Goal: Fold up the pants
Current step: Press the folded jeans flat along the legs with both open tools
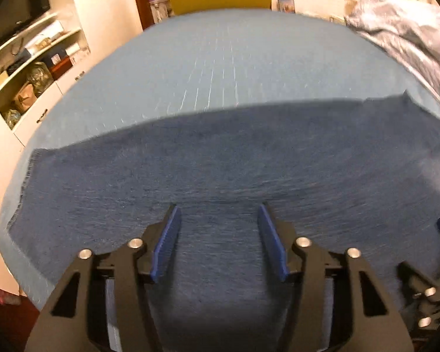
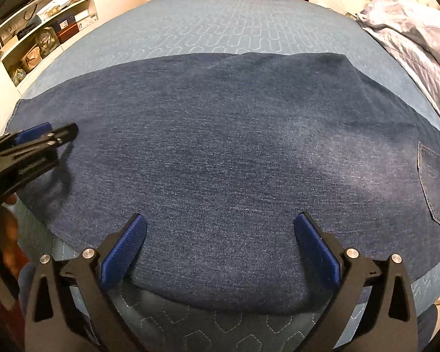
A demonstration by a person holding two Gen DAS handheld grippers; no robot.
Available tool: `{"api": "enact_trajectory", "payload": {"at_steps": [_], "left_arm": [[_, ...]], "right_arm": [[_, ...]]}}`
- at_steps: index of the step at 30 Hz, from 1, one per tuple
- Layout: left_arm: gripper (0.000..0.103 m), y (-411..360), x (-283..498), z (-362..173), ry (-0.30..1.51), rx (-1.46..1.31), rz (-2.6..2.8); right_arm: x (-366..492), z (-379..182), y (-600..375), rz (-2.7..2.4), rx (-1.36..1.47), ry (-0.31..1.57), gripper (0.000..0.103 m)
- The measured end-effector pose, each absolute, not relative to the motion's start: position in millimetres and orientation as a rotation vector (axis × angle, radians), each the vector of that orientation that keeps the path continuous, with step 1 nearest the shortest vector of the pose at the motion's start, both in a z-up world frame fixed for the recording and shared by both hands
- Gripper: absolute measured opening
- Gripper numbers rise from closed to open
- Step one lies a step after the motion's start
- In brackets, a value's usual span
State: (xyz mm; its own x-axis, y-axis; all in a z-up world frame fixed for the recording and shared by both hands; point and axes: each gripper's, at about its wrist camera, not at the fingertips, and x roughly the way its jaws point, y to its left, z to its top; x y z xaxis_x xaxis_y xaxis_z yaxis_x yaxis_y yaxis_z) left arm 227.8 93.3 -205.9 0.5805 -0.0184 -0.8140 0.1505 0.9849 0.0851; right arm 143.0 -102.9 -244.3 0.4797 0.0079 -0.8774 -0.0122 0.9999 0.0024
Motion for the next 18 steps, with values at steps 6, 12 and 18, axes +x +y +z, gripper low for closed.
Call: {"api": "enact_trajectory", "payload": {"at_steps": [6, 12, 18], "left_arm": [[0.092, 134.4, 237.0, -213.8, 0.935, 0.077, -0.006], [0.092, 157.5, 230.5, -214.8, 0.902, 0.060, -0.002], [0.084, 227.8, 212.0, -193.5, 0.858, -0.036, 0.168]], "right_arm": [[144.5, -224.8, -96.5, 0.059, -0.048, 0.994, 0.098], [183.6, -203.6, -78.7, 0.101, -0.106, 0.908, 0.092], [254.2, -226.5, -72.1, 0.065, -0.189, 0.974, 0.067]]}}
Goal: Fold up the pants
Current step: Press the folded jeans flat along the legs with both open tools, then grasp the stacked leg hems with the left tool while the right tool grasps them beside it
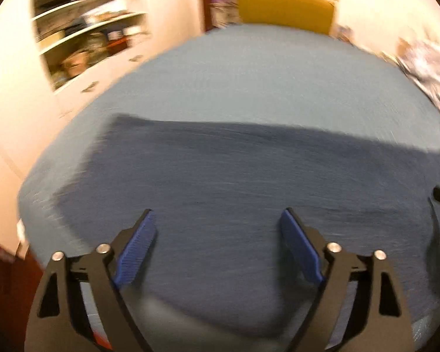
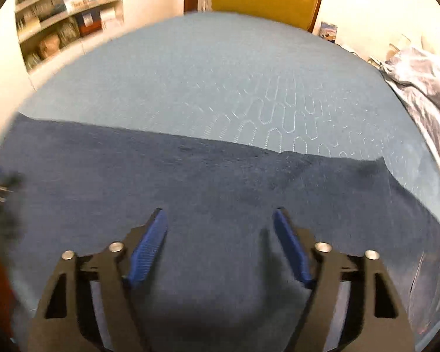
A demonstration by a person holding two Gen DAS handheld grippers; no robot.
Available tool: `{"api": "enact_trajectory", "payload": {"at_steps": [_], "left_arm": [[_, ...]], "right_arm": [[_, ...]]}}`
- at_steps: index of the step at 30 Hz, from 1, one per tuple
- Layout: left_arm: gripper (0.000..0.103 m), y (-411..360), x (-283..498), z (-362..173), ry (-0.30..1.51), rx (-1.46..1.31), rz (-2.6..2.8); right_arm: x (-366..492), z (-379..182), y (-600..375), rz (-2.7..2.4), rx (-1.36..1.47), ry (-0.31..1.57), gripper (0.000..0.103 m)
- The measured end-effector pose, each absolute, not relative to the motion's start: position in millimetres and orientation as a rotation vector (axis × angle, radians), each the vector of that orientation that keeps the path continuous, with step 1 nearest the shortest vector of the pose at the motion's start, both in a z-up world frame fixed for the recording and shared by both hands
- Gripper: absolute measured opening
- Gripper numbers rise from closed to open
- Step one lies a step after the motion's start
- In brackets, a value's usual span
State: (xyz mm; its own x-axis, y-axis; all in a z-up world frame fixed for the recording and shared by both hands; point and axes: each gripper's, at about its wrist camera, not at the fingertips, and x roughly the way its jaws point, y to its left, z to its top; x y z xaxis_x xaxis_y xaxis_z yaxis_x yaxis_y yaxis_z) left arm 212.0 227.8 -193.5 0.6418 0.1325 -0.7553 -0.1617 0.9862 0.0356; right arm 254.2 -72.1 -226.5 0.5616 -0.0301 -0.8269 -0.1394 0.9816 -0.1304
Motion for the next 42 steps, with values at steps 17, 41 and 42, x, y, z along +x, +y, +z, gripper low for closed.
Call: {"api": "enact_trajectory", "payload": {"at_steps": [17, 41, 42], "left_arm": [[0.043, 418.4, 136.1, -251.3, 0.708, -1.118, -0.041], [0.036, 451.2, 160.5, -267.3, 0.645, -1.379, -0.109], [0.033, 451.5, 159.4, -268.0, 0.649, -1.373, -0.106]], "right_arm": [[295.4, -250.2, -86.0, 0.012, -0.132, 1.018, 0.085], [287.6, -203.5, -8.5, 0.260, -0.065, 0.987, 0.048], [293.7, -204.6, 9.9, 0.299, -0.060, 1.003, 0.044]]}}
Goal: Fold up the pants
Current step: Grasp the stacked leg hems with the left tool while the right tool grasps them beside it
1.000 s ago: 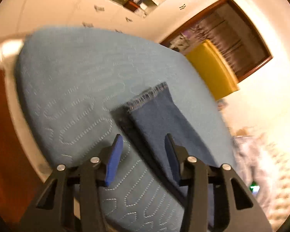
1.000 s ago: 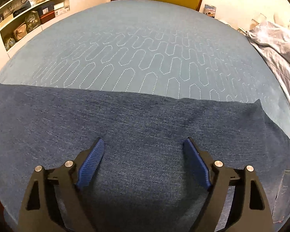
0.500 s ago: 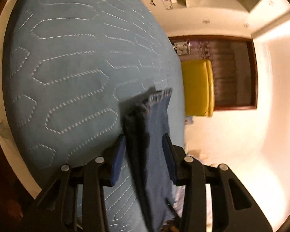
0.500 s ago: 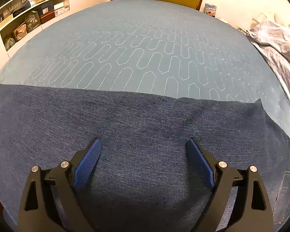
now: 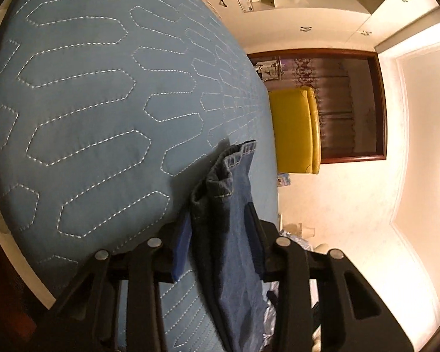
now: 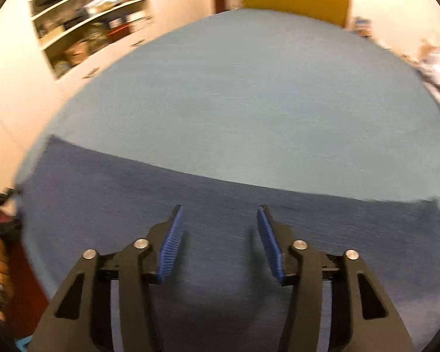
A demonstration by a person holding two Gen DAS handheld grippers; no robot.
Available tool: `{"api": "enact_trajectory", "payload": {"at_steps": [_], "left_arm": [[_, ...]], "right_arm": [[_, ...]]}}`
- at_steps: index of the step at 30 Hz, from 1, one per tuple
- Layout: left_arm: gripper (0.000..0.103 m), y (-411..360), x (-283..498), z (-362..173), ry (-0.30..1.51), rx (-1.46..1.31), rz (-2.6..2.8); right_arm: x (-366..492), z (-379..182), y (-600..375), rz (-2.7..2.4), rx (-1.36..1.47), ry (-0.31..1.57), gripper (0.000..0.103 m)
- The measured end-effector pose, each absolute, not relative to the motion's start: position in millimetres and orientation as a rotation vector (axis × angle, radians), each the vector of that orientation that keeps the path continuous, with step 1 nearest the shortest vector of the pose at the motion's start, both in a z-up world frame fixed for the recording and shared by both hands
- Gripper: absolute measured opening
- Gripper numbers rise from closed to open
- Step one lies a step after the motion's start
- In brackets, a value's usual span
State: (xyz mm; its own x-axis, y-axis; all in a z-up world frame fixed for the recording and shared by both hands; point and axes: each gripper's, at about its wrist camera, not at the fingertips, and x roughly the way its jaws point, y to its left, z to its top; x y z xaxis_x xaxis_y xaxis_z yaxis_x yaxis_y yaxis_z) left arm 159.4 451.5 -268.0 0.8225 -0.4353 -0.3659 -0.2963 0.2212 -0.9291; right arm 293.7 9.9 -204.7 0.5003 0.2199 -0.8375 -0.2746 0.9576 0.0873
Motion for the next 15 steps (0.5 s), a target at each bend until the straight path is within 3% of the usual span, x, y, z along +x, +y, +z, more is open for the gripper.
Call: {"api": "enact_trajectory", "payload": {"at_steps": [9, 15], "left_arm": [[0.017, 452.6, 160.9, -276.3, 0.682, -1.320, -0.086], [0.019, 450.9, 165.3, -278.1, 0.680, -1.309, -0.094]], "right_arm": [[335.4, -241.2, 61.5, 0.196, -0.156, 1.033, 0.042], [323.9, -227.6, 56.0, 0.209, -0.097, 0.977, 0.042]]}}
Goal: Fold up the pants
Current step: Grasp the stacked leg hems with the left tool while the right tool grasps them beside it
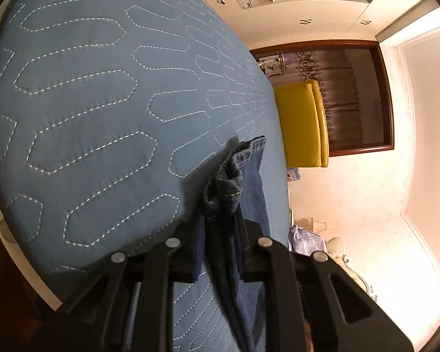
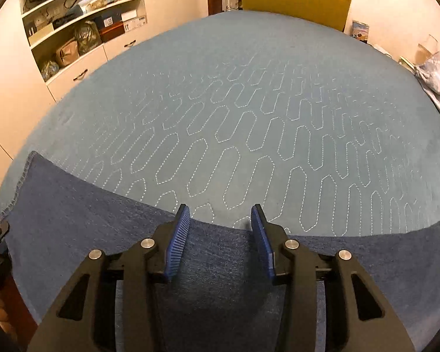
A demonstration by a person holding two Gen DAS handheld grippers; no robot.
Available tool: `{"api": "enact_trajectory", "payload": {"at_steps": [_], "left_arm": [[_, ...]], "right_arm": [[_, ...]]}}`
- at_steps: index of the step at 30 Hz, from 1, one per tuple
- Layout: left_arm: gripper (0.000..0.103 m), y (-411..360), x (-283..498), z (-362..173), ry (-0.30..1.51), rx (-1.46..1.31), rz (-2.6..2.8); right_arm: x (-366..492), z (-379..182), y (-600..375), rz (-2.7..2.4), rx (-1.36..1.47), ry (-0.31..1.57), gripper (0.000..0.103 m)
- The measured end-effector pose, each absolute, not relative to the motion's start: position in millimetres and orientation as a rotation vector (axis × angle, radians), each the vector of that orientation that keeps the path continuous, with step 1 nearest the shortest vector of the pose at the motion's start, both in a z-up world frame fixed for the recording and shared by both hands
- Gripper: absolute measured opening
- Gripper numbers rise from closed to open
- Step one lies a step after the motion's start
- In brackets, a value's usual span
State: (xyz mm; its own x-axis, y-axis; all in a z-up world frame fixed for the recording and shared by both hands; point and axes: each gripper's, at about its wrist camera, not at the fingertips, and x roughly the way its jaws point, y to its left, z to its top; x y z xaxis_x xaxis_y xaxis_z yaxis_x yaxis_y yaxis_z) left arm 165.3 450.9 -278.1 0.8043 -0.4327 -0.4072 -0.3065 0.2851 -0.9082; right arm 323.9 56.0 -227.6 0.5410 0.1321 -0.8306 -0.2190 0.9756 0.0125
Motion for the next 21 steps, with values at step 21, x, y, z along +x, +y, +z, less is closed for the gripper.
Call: {"api": "enact_trajectory", "payload": {"at_steps": [21], "left_arm": [[0.011, 133.8, 168.9, -47.1, 0.574, 0.165, -0.041]], "right_arm": [[281.2, -165.7, -147.8, 0.339, 0.475, 1.064, 0.078]]}}
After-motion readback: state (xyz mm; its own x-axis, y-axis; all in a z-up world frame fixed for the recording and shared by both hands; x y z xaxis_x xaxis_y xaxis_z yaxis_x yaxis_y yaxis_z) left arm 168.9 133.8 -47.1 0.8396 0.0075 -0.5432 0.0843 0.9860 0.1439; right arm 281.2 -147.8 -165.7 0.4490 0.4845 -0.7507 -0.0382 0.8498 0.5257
